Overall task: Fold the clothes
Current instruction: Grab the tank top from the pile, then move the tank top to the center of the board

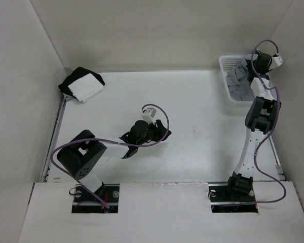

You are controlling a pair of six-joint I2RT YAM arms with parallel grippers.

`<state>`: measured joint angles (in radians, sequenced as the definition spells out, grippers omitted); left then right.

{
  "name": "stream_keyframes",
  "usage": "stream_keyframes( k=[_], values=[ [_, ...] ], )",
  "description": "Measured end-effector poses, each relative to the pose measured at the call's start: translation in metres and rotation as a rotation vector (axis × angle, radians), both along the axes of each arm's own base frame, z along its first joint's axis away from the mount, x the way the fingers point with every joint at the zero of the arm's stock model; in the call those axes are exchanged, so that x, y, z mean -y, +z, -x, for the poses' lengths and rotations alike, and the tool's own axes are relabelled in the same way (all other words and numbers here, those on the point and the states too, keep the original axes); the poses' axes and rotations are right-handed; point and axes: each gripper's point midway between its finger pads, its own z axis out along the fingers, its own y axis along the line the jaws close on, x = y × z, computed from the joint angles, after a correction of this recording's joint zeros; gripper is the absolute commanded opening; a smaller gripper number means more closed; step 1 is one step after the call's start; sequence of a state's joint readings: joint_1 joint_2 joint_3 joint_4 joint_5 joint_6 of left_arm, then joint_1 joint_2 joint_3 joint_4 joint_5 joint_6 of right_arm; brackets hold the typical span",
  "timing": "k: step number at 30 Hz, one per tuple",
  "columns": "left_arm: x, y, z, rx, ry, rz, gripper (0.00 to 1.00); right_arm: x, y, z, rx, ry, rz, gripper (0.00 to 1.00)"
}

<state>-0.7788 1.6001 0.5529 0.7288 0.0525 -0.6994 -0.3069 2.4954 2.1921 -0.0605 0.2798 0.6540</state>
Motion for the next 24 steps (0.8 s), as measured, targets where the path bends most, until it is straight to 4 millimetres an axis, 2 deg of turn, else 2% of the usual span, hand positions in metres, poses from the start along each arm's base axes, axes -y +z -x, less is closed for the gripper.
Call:
stream_keyframes(
  k=[2, 3, 4, 8, 13, 16, 18, 20, 21, 24],
  values=[
    [0.0, -0.004, 0.0, -0.011, -0.004, 0.0, 0.44, 0.0, 0.005, -0.008, 0.027, 0.007, -0.001, 0.43],
    [0.0, -0.007, 0.0, -0.021, -0.005, 0.0, 0.44, 0.0, 0.007, -0.011, 0.038, 0.009, 0.0, 0.36],
    [0.001, -0.01, 0.001, -0.03, -0.009, -0.001, 0.44, 0.0, 0.009, -0.014, 0.051, 0.011, -0.003, 0.23],
    [0.0, -0.021, 0.0, -0.063, -0.013, -0.001, 0.44, -0.002, 0.0, -0.017, 0.058, 0.012, -0.033, 0.0],
    [-0.005, -0.02, -0.006, -0.068, 0.005, 0.013, 0.44, -0.009, 0.0, -0.014, 0.078, 0.033, -0.053, 0.0],
    [-0.006, -0.018, -0.009, -0.065, 0.011, 0.018, 0.44, -0.028, 0.003, 0.02, 0.071, 0.065, -0.056, 0.0],
    [-0.007, -0.016, -0.009, -0.061, 0.013, 0.024, 0.44, -0.052, 0.039, 0.05, 0.112, 0.098, -0.042, 0.0],
    [-0.006, -0.009, -0.009, -0.053, 0.013, 0.035, 0.44, -0.084, 0.097, 0.088, 0.199, 0.14, -0.015, 0.0],
    [-0.007, -0.003, -0.008, -0.042, 0.013, 0.047, 0.43, -0.104, 0.137, 0.109, 0.267, 0.168, 0.006, 0.0],
    [-0.011, 0.019, -0.005, -0.005, 0.018, 0.084, 0.43, -0.176, 0.294, 0.189, 0.609, 0.295, 0.093, 0.0]
  ],
)
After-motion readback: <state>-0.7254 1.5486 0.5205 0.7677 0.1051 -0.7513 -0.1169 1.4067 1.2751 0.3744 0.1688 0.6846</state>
